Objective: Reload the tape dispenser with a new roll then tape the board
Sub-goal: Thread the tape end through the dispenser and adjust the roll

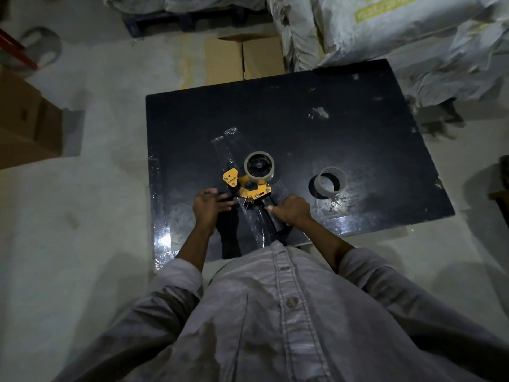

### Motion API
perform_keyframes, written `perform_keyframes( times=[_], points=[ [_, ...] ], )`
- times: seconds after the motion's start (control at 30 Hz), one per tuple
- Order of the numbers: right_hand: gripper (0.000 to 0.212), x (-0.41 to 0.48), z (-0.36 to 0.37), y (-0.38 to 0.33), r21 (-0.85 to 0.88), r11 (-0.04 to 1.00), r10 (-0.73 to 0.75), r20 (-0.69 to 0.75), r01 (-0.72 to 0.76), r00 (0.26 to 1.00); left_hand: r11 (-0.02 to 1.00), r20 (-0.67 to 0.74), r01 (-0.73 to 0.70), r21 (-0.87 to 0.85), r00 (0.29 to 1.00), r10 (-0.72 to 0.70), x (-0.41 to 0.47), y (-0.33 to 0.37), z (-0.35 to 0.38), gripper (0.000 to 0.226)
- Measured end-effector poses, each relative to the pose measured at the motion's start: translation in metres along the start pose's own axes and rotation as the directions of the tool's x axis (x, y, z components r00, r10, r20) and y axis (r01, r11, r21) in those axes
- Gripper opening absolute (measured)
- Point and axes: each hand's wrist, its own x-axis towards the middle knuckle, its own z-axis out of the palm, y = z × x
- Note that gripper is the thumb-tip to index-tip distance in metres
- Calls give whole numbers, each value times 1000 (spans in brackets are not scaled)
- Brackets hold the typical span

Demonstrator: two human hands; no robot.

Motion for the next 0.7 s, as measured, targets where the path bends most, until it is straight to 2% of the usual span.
perform_keyframes(
  times=[0.1, 0.2, 0.3, 0.4, 0.47, 0.53, 0.7],
  points=[
    [83, -5, -4, -2, -16, 1000, -24, 9, 24, 1000, 966, 77, 145, -213, 988, -131, 9, 11, 2, 22],
    [79, -4, -5, 0, -7, 999, -33, 29, 33, 999, 938, 155, 239, -251, 966, -205, 19, 15, 0, 33],
    [89, 4, 1, 7, 20, 1000, 4, 21, -4, 1000, 972, 185, 199, -125, 967, -174, 23, 13, 5, 59],
    [87, 4, 0, 7, 9, 1000, -20, 17, 20, 1000, 996, 188, 88, 20, 978, -90, 25, 12, 13, 78],
    [87, 6, 0, 8, -12, 999, -38, 19, 38, 999, 991, 161, -9, 133, 987, -12, 22, 13, 19, 78],
    [96, 10, 2, 10, -23, 999, -28, 22, 29, 999, 970, 113, -80, 231, 992, 55, 24, 10, 21, 72],
    [108, 19, 6, 13, -36, 998, -47, 16, 48, 999, 949, 30, -100, 299, 995, 96, 30, 3, 14, 66]
  ],
)
